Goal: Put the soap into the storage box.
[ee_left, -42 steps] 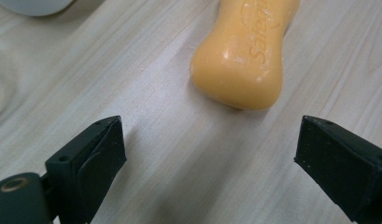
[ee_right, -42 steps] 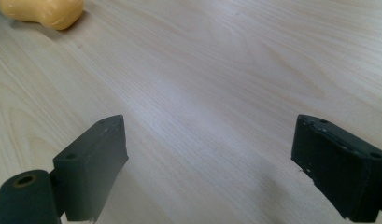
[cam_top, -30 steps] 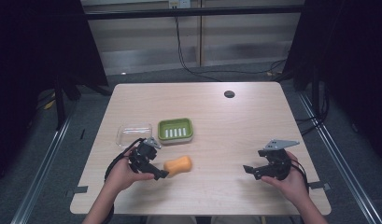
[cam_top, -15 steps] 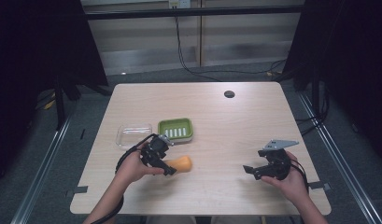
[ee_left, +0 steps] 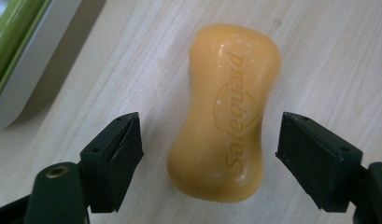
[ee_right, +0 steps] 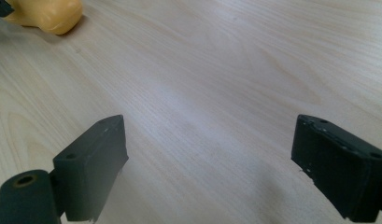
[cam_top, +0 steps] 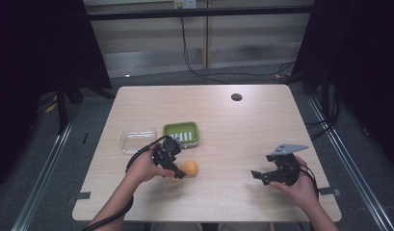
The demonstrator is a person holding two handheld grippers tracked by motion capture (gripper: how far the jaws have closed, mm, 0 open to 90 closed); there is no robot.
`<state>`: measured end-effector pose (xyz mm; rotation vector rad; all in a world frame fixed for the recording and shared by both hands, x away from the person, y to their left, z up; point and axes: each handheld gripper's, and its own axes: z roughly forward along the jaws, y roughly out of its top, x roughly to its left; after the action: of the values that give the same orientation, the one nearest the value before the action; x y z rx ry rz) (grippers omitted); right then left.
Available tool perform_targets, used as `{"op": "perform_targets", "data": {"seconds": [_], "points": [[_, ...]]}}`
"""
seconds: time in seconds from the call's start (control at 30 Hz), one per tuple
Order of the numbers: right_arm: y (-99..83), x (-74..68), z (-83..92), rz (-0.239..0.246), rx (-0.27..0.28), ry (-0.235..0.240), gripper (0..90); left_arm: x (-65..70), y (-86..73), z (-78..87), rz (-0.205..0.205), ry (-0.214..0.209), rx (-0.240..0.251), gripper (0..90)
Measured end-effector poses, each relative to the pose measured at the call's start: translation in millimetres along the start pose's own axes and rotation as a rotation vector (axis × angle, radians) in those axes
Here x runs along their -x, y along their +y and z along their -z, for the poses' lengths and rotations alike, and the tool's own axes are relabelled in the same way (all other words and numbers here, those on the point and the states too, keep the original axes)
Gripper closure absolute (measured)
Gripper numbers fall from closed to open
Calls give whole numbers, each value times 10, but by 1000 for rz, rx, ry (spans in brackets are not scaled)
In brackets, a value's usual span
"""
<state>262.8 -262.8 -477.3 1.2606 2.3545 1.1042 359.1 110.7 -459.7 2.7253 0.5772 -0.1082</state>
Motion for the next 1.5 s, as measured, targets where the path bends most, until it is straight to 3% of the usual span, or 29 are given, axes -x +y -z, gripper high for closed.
{"op": "perform_targets", "data": {"seconds": [0.03,0.1,0.2,0.3,0.37,0.43,0.53,0.63,0.7,0.77,0.8,0.93,1.07,1.23,1.5], "points": [[0,1,1,1,0,-1,100,15,3,-22,27,-4,12,223],[-1,2,3,-1,0,-2,100,11,22,-49,4,-5,-7,232],[-5,-4,0,-3,-1,-5,99,32,38,-91,20,-13,-8,237],[-8,-6,-2,0,-4,-5,100,30,65,-111,-21,-12,-36,254],[-6,-6,-1,3,-3,-5,100,58,77,-133,0,-7,-32,270],[-5,-7,3,1,-2,-6,100,58,99,-144,-32,-2,-44,290],[-6,-7,6,-1,-1,-8,100,93,108,-167,-19,20,-55,337],[-5,-10,4,5,-4,-6,100,80,134,-169,-45,8,-86,359],[-4,-11,2,7,-2,-5,99,90,150,-176,-50,17,-89,372],[-5,-10,1,11,-4,-5,100,106,171,-175,-86,37,-120,406],[-6,-10,0,11,-3,-7,100,128,178,-183,-72,39,-112,426],[-7,-9,1,9,-6,-11,99,136,221,-178,-94,33,-159,459],[-7,-19,-2,10,-9,-12,100,156,224,-202,-99,52,-140,471],[-3,-19,-6,15,-10,-12,99,122,240,-150,-89,29,-139,480],[-6,-12,-4,19,-14,-13,100,61,288,-24,-84,39,-167,488]]}}
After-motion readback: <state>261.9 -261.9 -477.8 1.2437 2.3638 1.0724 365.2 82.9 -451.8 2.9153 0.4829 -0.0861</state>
